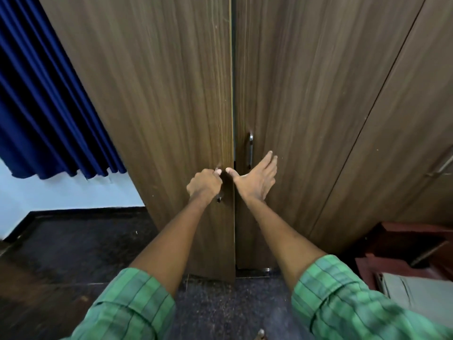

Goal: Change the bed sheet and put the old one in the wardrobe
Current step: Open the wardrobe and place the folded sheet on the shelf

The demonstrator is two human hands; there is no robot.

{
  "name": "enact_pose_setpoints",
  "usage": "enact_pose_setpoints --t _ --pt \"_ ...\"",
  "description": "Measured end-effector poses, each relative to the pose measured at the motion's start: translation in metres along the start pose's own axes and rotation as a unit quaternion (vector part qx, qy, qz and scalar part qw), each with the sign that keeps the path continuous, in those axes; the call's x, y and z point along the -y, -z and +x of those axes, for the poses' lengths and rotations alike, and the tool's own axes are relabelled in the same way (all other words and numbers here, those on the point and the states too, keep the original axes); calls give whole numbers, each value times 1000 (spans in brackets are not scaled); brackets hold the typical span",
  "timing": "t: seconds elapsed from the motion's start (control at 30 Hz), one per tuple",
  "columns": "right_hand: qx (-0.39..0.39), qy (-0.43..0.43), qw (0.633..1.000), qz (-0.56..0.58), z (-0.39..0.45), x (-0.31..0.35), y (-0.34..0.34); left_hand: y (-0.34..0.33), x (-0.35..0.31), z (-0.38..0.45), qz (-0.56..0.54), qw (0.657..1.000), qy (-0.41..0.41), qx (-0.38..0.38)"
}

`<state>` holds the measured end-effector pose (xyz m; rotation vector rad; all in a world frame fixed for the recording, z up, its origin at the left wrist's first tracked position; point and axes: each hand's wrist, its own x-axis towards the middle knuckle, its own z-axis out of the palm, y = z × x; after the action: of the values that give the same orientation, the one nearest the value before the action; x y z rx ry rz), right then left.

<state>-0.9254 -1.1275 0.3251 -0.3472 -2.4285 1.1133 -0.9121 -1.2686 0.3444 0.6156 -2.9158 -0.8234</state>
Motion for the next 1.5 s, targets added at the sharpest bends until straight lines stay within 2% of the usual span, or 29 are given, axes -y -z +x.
enact_pose_setpoints --t 0.17,0.27,0.37,0.47,0.57,0.7,0.77,0.87,1.03,1.13,1.27,1.5 --pt "-18 -9 1000 13 47 2 -34 -7 -24 50 8 1000 0 24" --pt "-65 -27 997 21 66 10 -55 -9 -39 78 13 1000 -14 19" --pt "-92 -45 994 32 72 13 -71 -6 -47 88 90 994 -54 2" --pt "-97 -37 994 45 71 7 -84 -7 -42 86 193 974 -120 -18" --pt "-90 -34 995 41 68 2 -88 -7 -38 84 258 956 -136 -39" --pt "-65 -25 998 9 68 2 -86 1 -53 80 398 900 -170 -58" --pt "-51 -12 999 -15 68 -1 -80 3 -62 75 423 884 -190 -48" --pt "-4 11 997 -72 63 -14 -66 -2 -69 59 389 890 -236 -39" --pt "36 5 990 -139 38 -47 -26 -38 -60 40 262 899 -349 -29" --pt "32 -36 985 -164 19 -81 12 -75 -67 25 236 868 -436 -16" --pt "25 -111 971 -212 -11 -150 74 -135 -93 -20 203 813 -544 43" --pt "87 -202 941 -259 -37 -260 180 -215 -160 -101 243 727 -624 150"
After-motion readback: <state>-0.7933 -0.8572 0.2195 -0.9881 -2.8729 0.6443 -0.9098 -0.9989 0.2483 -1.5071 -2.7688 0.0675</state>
